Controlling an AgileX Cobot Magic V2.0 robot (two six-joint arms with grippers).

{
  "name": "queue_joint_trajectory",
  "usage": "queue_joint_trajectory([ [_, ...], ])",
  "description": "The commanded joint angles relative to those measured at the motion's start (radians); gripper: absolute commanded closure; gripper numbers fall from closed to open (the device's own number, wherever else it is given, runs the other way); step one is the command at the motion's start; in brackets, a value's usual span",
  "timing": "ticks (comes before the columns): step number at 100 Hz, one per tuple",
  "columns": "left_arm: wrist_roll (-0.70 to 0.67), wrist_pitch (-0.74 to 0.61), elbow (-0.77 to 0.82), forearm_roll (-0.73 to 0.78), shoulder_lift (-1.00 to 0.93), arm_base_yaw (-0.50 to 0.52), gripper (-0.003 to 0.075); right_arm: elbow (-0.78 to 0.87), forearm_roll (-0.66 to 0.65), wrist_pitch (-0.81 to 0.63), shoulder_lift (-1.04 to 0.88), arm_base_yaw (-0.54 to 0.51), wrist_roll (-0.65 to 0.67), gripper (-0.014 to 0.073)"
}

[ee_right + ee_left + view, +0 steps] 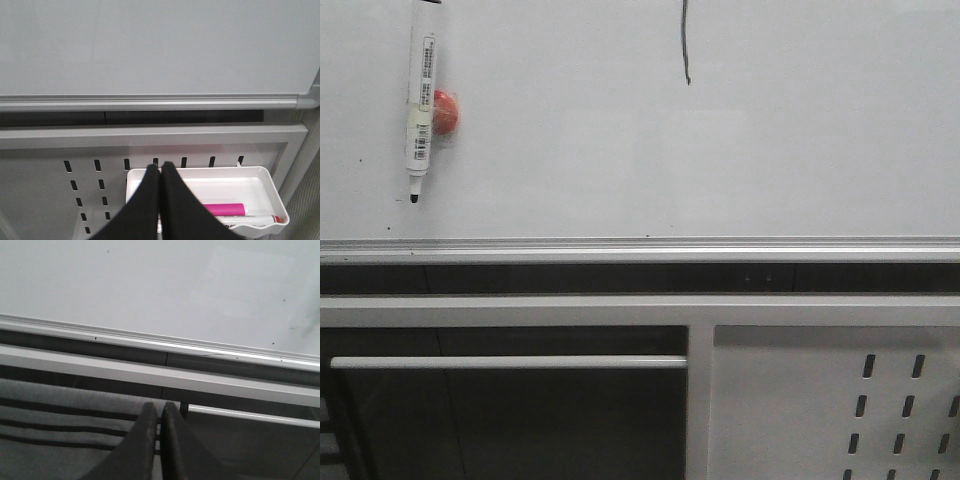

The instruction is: Write number 1 on whiteboard

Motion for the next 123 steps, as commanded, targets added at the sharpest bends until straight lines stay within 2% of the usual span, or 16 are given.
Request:
queue_joint_trajectory([
  [1, 0.049, -0.051, 0.023, 0.016, -0.027, -0.017, 0.0738, 0.026, 0.011, -0.023, -0.022, -0.005, -0.007, 0.0655],
  [123, 0.065, -0.054, 0.023, 0.02, -0.027, -0.017, 0.0738, 0.026, 0.011, -0.023, -0.022, -0.005, -0.007, 0.0655],
])
